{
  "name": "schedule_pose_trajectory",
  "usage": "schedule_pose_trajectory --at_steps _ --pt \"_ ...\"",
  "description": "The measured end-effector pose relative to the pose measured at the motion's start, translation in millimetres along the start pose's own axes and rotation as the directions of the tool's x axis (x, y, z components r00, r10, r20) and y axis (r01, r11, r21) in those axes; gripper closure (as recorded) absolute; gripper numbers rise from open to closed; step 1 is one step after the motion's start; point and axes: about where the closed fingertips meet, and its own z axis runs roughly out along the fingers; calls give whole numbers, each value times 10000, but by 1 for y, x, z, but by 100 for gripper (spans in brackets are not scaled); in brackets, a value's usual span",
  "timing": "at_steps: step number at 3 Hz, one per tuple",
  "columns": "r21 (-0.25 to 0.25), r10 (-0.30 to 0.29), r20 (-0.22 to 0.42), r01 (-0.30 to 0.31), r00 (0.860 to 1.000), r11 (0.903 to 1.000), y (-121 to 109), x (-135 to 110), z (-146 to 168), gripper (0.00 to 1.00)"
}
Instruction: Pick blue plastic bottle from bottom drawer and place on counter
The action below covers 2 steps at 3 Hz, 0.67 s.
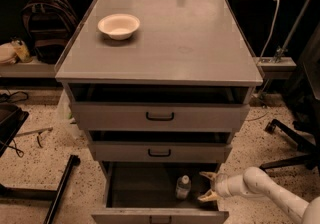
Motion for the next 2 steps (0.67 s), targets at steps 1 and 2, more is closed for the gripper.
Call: schedule_pose_trajectory --at_steps 1,2 --pt "-135 35 236 -32 9997 9999 -3 -3 14 35" --pt "-308 97 460 -83 9989 9995 0 -11 25 34"
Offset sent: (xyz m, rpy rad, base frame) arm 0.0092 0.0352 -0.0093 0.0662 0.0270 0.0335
